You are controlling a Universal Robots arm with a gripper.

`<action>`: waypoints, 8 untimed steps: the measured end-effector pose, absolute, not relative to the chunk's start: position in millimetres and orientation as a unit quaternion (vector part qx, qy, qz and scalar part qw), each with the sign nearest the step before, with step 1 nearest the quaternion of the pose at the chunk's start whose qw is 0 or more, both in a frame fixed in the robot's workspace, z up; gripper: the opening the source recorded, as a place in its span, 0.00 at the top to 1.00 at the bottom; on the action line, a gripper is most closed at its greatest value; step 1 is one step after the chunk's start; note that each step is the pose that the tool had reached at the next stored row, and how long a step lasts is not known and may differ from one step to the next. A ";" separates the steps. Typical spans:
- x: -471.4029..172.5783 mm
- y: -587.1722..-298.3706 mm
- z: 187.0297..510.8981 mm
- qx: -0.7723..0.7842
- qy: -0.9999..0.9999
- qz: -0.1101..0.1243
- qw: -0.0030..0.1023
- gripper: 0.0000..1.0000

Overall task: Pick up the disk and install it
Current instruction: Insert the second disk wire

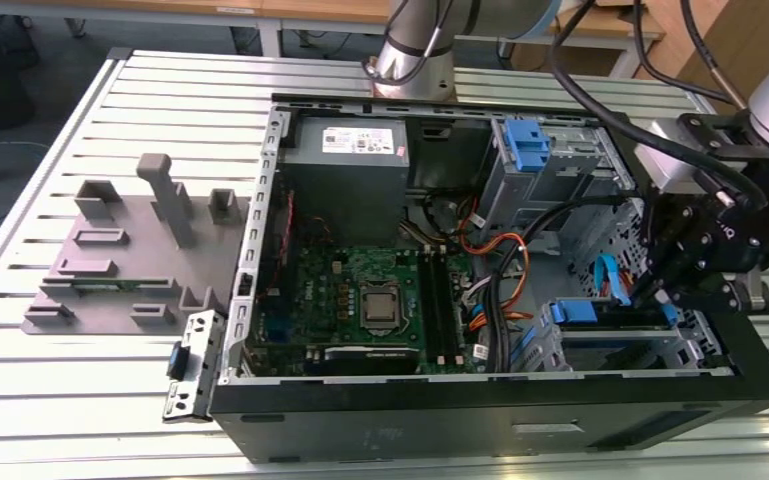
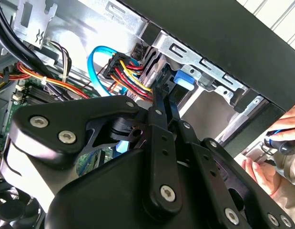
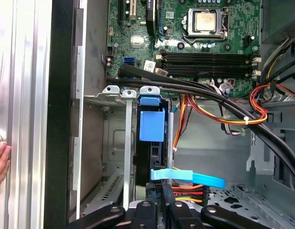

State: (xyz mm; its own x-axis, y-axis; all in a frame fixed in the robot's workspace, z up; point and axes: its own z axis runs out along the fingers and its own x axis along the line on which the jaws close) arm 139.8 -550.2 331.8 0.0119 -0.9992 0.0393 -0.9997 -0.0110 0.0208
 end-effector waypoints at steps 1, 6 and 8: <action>139.8 -550.1 331.4 0.711 -0.703 0.007 0.021 0.83; 139.8 -550.2 329.0 0.711 -0.703 0.007 0.021 0.83; 139.8 -550.2 328.7 0.711 -0.703 0.007 0.021 0.83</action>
State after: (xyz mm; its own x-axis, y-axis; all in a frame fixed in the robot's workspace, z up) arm 139.8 -550.2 328.7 0.0114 -0.9992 0.0393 -0.9997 -0.0106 0.0207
